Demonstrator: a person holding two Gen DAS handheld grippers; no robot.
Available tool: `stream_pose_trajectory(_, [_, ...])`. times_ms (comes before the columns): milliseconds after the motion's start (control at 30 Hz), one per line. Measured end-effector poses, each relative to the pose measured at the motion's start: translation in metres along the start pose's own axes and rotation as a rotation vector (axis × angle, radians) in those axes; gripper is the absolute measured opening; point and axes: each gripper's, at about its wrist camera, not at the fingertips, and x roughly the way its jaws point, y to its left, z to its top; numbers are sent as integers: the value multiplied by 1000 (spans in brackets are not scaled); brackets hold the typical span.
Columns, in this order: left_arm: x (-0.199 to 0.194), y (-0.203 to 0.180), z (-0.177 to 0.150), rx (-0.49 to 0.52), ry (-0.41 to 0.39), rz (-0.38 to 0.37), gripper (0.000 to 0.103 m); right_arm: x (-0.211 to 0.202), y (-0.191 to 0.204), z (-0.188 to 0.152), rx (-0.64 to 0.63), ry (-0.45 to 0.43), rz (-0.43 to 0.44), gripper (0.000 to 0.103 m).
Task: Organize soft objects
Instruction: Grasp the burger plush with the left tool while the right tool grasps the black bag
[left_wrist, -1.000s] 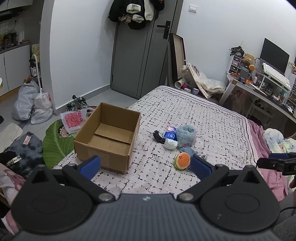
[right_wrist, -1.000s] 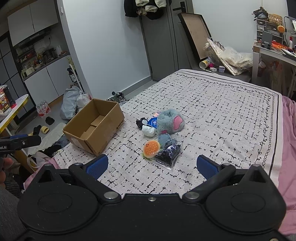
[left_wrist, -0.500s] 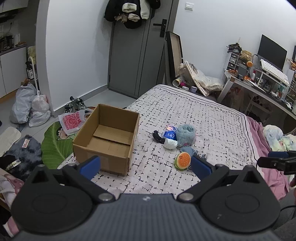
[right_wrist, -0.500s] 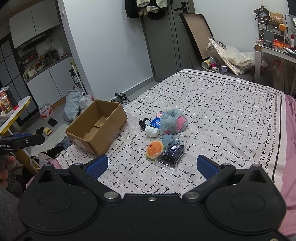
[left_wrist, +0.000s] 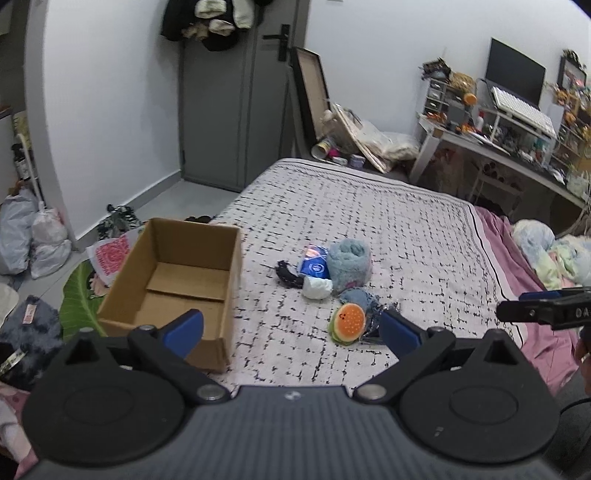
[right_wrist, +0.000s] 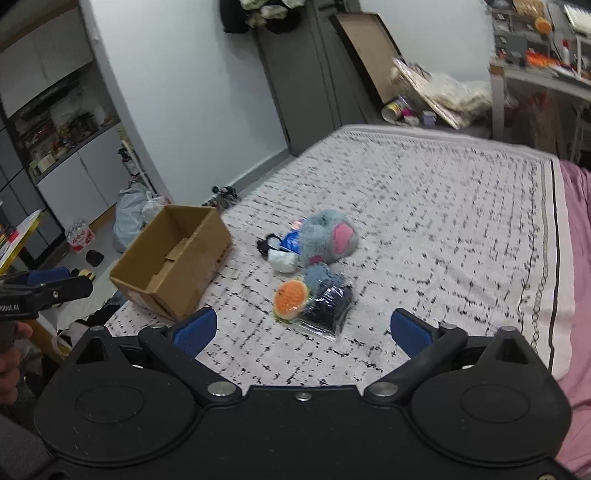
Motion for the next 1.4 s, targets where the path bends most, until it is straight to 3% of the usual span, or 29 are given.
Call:
stream_pose_trajectory(367, [75,-14,3,60,54,-66,100,49,-18,7,57,66,-5,96])
stream_pose_trajectory(500, [100,-19,5,95,70,-112,95,70,-22,9,70,90,-14,95])
stream_pose_trajectory(633, [124,-27,5,140,85,-150,91,94,-30,8,120,133,11,85])
stream_pose_trajectory(833, [169,-28,-3,131,152,-192,78,129,-41,9,187,191,12,63])
stream_pose_trajectory(1067, [212,-27,-16,86,239,-247,59,166,-43,8,177,271,-6,62])
stream_pose_trajectory(1400, [255,-27,-18,29,316,-257,54,197,-40,8,149,345,-26,61])
